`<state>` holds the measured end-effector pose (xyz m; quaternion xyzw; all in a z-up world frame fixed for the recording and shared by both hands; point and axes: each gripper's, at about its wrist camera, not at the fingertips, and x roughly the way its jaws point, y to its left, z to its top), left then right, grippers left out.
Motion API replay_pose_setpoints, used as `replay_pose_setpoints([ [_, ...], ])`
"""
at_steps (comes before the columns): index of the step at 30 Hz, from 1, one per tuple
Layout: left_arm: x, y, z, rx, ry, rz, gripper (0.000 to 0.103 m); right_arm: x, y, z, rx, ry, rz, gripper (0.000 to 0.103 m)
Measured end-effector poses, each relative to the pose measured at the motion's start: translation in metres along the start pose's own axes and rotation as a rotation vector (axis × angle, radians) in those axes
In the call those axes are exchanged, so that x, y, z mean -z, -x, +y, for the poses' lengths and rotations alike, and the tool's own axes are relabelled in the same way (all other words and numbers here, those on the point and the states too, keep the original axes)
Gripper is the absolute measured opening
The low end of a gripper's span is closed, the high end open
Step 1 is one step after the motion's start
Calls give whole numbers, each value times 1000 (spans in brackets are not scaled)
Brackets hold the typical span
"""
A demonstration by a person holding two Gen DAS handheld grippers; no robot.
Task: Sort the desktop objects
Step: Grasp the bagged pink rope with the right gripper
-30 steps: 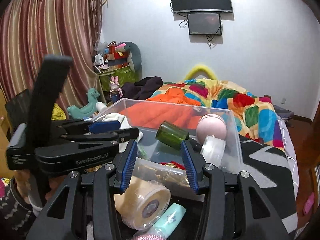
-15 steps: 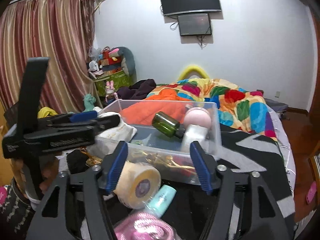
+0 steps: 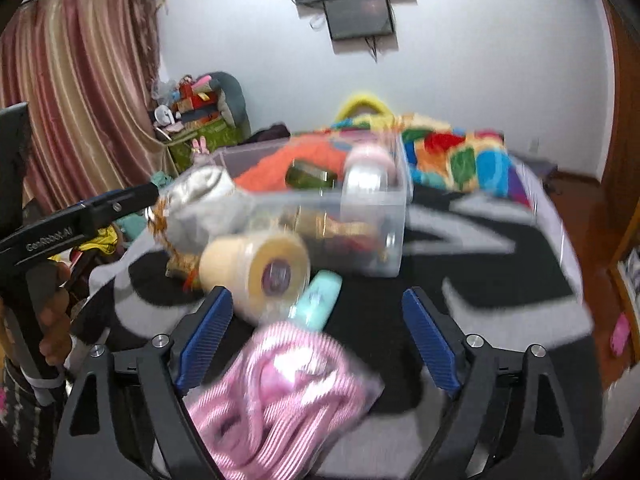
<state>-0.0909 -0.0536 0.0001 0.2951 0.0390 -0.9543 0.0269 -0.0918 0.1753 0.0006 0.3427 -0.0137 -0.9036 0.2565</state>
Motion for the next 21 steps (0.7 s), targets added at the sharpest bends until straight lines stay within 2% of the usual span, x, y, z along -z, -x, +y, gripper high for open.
replay_pose_setpoints([
  [2,7,3,1,8,16,1,87,12,-4,0,-19,-39,47,85],
  [4,18,6,3,70,69,20,87,26,-7,4,-24,-58,90,86],
  [6,27,6,3,114,106,31,87,38,-5,10,5,-53,71,92],
  [9,37,6,-1,118,127,49,87,42,-6,20,38,-22,68,98],
  [13,46,3,-7,90,117,72,87,46,-10,27,67,6,49,99],
  [16,48,3,-9,72,111,75,87,48,-7,25,44,33,51,90],
  [19,49,2,-11,74,114,81,87,47,-3,18,14,19,46,74],
  [21,49,2,-15,74,107,86,87,45,3,10,-19,-6,40,58],
])
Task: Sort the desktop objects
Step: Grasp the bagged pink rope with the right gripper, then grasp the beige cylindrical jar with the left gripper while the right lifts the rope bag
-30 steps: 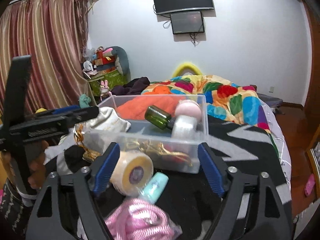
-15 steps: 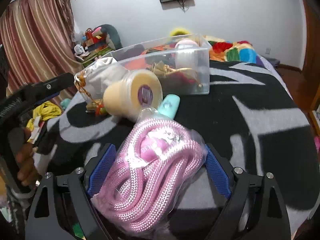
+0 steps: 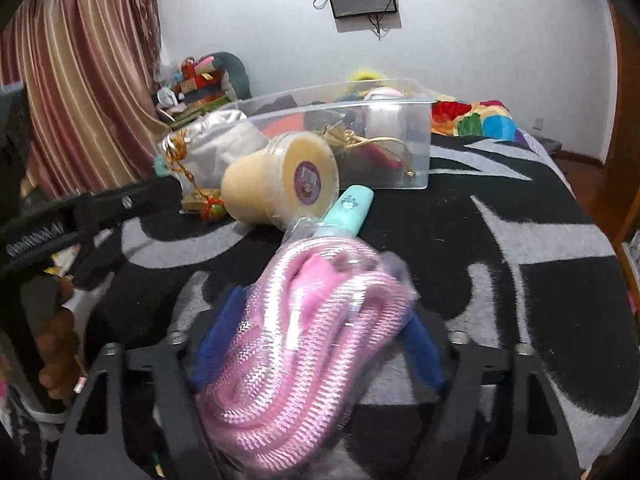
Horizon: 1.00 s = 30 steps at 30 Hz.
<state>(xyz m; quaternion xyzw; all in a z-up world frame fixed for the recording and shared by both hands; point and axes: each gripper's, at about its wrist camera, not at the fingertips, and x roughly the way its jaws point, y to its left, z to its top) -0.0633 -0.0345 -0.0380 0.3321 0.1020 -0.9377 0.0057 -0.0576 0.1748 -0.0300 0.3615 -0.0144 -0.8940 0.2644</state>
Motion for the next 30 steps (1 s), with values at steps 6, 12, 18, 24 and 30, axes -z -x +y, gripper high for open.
replay_pose_setpoints([
  [6,-3,-6,-20,10,-39,11,87,1,13,-11,-46,-22,-24,50],
  [12,-8,-22,-40,8,-81,39,87,-4,27,-24,-56,-54,-79,50],
  [18,-12,-38,-62,8,-133,59,87,-8,35,-48,-77,-123,-108,50],
  [24,-17,-56,-73,2,-127,82,87,-8,32,-58,-104,-154,-109,50],
  [30,-18,-69,-71,-41,-108,90,67,-7,32,-66,-113,-167,-118,50],
])
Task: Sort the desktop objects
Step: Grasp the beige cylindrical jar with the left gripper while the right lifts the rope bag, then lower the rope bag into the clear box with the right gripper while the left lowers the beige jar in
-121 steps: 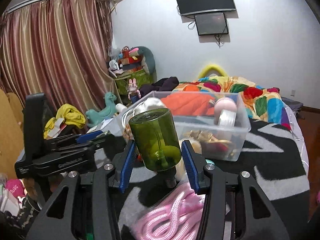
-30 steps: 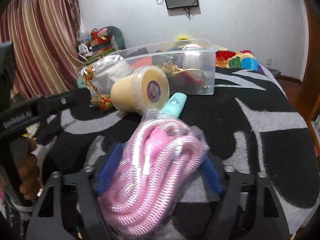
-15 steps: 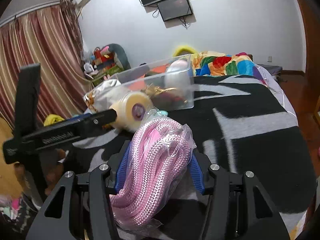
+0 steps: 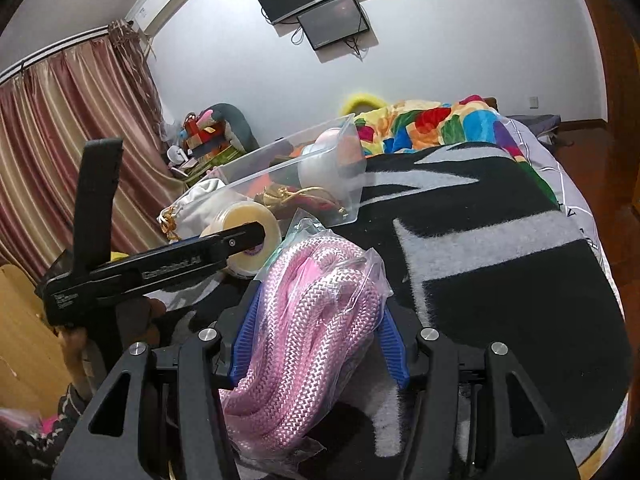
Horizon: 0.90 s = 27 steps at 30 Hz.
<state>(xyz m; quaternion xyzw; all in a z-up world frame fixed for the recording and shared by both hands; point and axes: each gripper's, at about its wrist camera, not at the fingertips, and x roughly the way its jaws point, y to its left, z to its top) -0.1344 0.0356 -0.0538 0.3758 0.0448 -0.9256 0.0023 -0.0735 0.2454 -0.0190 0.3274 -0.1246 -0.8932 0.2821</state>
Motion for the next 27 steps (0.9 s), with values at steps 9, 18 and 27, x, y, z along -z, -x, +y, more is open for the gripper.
replay_pose_setpoints([
  [9,8,10,1,-4,0,-50,67,-1,-6,-8,3,-32,13,50],
  [18,18,37,6,4,6,-109,67,-10,-8,5,2,-16,3,50],
  [27,16,64,37,42,92,-161,67,-32,-1,15,40,27,-45,50],
])
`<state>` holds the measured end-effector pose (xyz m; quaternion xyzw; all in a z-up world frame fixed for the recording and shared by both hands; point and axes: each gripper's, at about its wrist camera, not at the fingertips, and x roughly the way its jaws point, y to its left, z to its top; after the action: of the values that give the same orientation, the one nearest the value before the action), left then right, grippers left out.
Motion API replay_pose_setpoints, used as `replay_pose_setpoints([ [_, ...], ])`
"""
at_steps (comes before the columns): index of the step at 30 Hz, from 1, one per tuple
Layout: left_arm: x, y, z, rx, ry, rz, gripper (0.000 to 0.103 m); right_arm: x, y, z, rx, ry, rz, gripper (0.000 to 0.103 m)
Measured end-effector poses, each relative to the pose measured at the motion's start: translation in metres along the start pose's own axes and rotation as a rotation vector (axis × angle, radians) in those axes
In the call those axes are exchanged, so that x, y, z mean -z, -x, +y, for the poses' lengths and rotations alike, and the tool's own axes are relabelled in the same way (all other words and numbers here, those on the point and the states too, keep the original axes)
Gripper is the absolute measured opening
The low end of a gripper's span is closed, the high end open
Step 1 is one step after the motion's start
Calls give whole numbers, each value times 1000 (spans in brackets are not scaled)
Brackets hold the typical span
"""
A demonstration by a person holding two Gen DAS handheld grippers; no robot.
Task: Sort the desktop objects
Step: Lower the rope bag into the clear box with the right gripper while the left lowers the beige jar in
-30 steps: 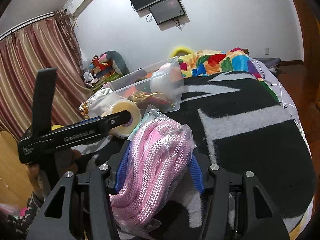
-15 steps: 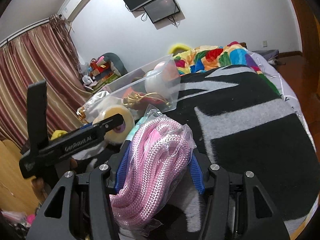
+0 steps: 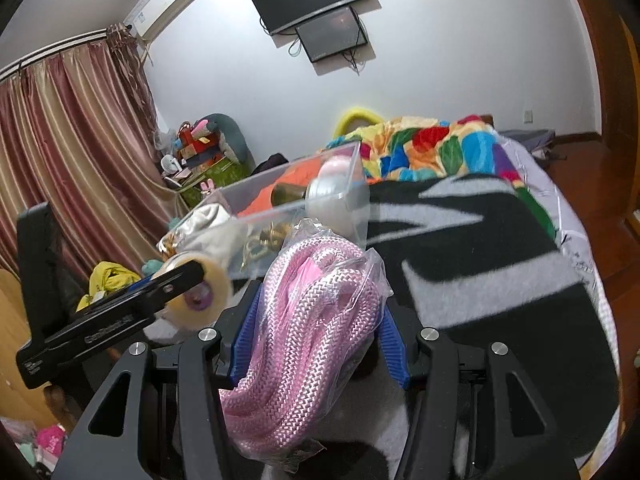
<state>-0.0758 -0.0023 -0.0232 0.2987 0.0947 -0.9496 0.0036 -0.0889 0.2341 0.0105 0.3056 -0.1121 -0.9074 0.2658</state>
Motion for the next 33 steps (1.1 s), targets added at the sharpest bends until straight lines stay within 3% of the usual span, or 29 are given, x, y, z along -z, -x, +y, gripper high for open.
replay_pose_setpoints([
  [6,-19,16,21,-14,36,-50,67,-27,-3,13,-3,65,-46,50],
  [18,-81,16,38,35,21,-81,67,-88,-40,52,0,189,-152,50],
  [25,-109,-10,37,70,21,-47,67,-102,-87,61,65,212,-98,50],
  [33,-99,-53,35,34,11,34,67,-91,-117,60,107,234,-31,50],
])
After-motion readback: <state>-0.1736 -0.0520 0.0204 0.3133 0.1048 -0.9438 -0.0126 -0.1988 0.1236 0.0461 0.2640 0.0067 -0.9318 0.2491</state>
